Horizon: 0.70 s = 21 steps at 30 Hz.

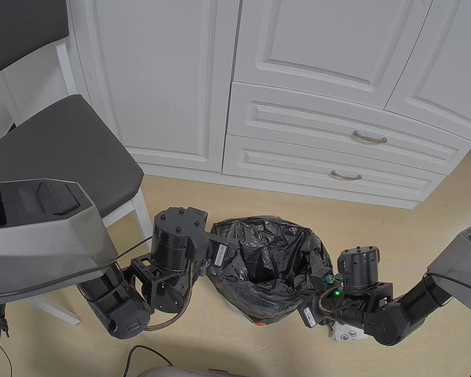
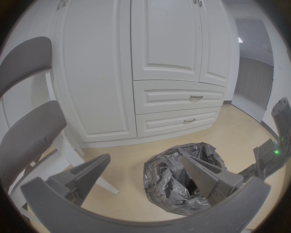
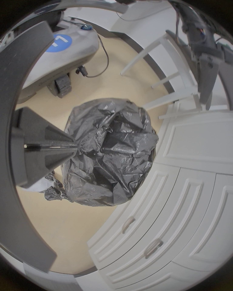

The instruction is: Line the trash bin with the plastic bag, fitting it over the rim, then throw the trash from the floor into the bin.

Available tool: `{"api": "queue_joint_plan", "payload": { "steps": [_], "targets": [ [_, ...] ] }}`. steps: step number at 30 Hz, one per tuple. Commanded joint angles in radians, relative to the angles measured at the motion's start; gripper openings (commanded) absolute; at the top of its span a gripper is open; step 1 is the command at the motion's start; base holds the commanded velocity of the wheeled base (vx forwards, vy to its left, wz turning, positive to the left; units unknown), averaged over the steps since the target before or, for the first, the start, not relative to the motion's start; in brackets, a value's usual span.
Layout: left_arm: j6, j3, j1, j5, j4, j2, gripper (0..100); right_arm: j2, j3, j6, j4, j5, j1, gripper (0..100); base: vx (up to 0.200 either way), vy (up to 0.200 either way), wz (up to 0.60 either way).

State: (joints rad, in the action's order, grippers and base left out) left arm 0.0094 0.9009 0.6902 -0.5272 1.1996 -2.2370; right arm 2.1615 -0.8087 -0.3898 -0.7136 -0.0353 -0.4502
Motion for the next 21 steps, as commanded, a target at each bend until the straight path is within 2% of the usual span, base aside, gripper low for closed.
{"api": "queue_joint_plan", "payload": {
  "steps": [1, 4, 8, 9, 11, 15, 21],
  "targets": [
    [0.0, -0.019, -0.001, 0.0, 0.018, 0.002, 100, -0.065, 0.051, -0.038, 0.0, 0.032, 0.041, 0, 0.0, 0.0, 0.0],
    [0.0, -0.042, -0.003, 0.0, 0.029, 0.022, 100, -0.055, 0.108, -0.066, -0.018, 0.08, 0.07, 0, 0.0, 0.0, 0.0],
    [-0.002, -0.073, -0.009, 0.0, 0.031, 0.053, 100, -0.055, 0.214, -0.078, -0.125, 0.135, 0.125, 0, 0.0, 0.0, 0.0],
    [-0.008, -0.082, -0.011, 0.0, 0.032, 0.056, 100, -0.051, 0.24, -0.092, -0.147, 0.14, 0.14, 100, 0.0, 0.0, 0.0],
    [-0.012, -0.089, -0.011, 0.0, 0.037, 0.057, 100, -0.042, 0.249, -0.098, -0.159, 0.141, 0.15, 100, 0.0, 0.0, 0.0],
    [-0.029, -0.123, -0.011, 0.0, 0.091, 0.05, 100, 0.126, 0.217, -0.107, -0.204, 0.209, 0.191, 100, 0.0, 0.0, 0.0],
    [-0.029, -0.148, -0.028, 0.0, 0.129, 0.056, 100, 0.31, 0.115, -0.101, -0.319, 0.207, 0.185, 100, 0.0, 0.0, 0.0]
  ]
}}
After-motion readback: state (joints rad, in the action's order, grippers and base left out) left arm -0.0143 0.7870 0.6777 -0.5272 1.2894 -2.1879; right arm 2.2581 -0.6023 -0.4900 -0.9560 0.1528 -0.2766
